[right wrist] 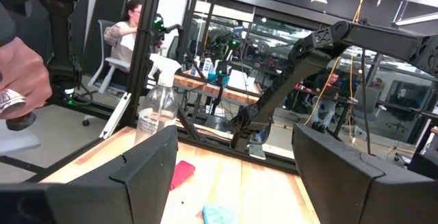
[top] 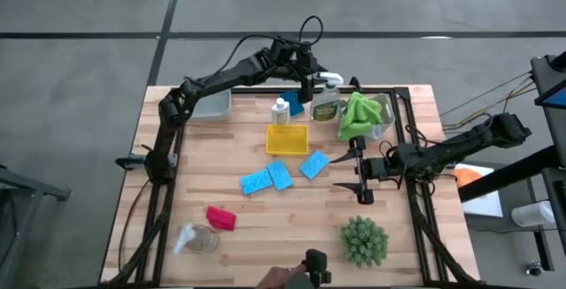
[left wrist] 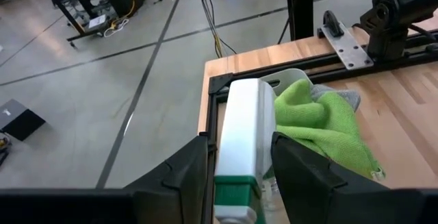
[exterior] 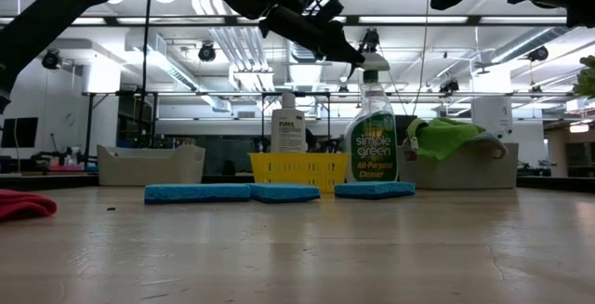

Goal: Pick & Place Kitchen Items
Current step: Put the green spray bottle into the left gray bin

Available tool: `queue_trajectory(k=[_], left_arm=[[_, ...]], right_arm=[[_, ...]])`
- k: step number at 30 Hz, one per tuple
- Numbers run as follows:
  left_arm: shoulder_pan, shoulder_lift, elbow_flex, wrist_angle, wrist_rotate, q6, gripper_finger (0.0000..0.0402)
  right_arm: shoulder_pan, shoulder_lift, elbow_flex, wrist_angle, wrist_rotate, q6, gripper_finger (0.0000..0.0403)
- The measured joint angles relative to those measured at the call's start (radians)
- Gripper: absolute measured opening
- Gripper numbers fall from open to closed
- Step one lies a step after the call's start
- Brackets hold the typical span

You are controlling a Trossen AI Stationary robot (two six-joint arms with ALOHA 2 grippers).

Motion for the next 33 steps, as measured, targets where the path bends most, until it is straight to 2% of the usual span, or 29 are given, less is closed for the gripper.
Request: queue_trajectory(k=[4,9,19,26,33], left_arm=[[0.000,0.001,0.000,0.001,0.000,0.001,0.0137],[0.000,0.001,0.000,0.004,0.008,-0.002,0.0058],[-0.001,-0.025,0.000,-0.029,0.004,-0.033,0.0059],[-0.006,-0.115,0.000,-0.069,0.000,-0.114,0.0059],[-0.010,-0.249,0.000,-0.190,-0.105,-0.219,0.0059]], right_arm=[[0.000,0.000,0.000,0.000,-0.001,0.000,0.0283],[0.000,0.000,0.000,0.000,-0.021,0.001,0.0283],[0.000,0.000,0.000,-0.007,-0.023,0.013,0.0283],[0.000,0.000,0.000,-0.012,-0.029,0.016,0.0283],[0.000,0.000,0.000,-0.011,-0.033,0.019,0.0283]])
